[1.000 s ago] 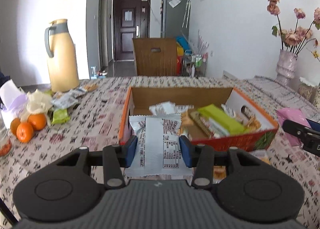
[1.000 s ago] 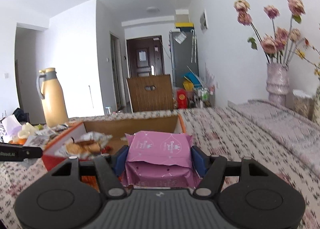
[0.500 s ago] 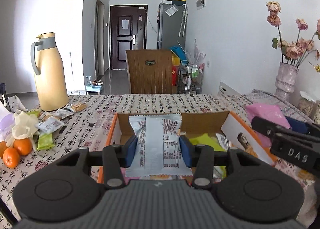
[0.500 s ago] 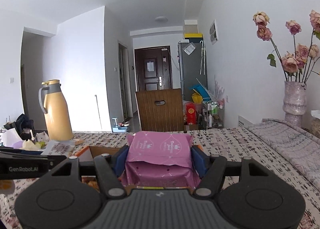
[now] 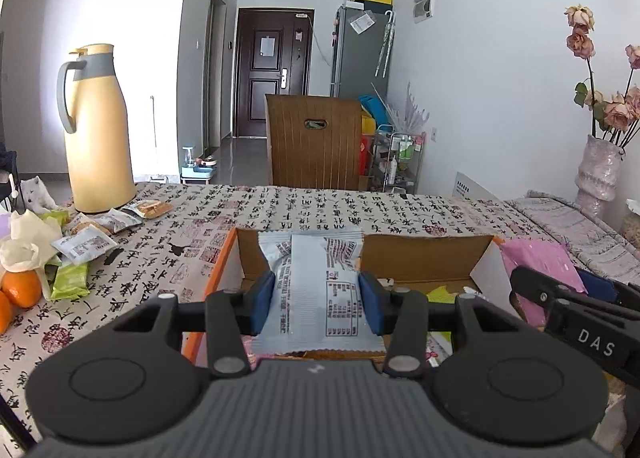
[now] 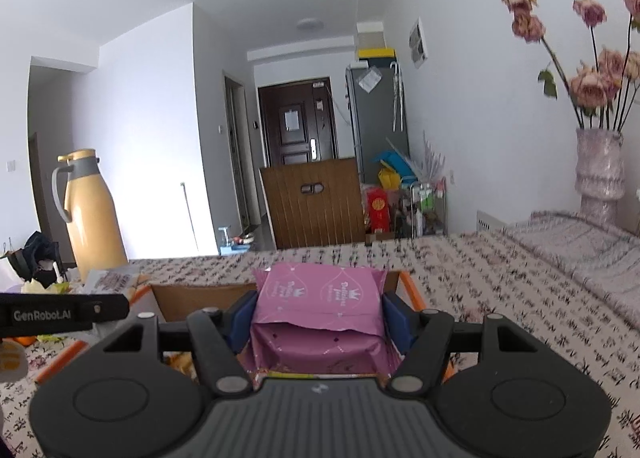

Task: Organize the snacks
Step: 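Carry both packets over the box and open the left gripper to drop its packet, then open the right gripper to drop the pink packet into the box, then withdraw both open grippers from the box toward the packets on the table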

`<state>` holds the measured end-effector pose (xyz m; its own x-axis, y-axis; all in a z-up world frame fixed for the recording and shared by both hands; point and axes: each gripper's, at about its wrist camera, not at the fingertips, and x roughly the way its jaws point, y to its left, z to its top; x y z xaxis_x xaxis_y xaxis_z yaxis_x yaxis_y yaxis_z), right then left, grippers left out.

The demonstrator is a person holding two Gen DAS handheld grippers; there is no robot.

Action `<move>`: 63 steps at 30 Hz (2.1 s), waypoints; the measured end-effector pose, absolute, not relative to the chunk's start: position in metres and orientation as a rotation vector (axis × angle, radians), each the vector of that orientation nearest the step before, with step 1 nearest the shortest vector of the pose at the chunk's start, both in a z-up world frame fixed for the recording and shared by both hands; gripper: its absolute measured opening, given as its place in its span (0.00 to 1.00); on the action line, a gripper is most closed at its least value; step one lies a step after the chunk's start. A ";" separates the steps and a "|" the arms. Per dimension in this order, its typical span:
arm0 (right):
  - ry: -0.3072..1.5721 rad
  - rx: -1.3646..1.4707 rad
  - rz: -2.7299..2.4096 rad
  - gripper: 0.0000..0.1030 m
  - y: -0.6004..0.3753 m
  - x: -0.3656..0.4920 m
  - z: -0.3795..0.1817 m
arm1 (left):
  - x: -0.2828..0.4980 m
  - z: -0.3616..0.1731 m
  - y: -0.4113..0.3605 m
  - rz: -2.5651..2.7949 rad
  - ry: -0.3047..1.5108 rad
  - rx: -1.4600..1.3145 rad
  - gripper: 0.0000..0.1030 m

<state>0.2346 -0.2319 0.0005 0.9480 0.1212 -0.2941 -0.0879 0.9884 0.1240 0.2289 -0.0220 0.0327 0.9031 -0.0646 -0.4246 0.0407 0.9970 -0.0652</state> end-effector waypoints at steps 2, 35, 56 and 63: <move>0.318 0.102 0.113 0.64 -0.231 0.236 -0.002 | 0.228 0.031 -0.021 -0.067 0.441 -0.057 0.45; 0.368 0.132 0.032 1.00 -0.236 0.239 -0.009 | 0.217 0.030 -0.020 0.018 0.387 -0.063 1.00; 0.391 0.100 -0.002 1.00 -0.238 0.201 0.016 | 0.180 0.060 -0.028 -0.039 0.405 -0.119 1.00; 0.405 0.085 0.003 1.00 -0.242 0.167 0.017 | 0.156 0.057 -0.030 -0.052 0.425 -0.109 1.00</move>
<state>0.1670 -0.2422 0.0170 0.9193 0.0199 -0.3930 0.0139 0.9964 0.0831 0.1555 -0.0296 0.0567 0.9099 -0.0726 -0.4084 0.0272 0.9929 -0.1160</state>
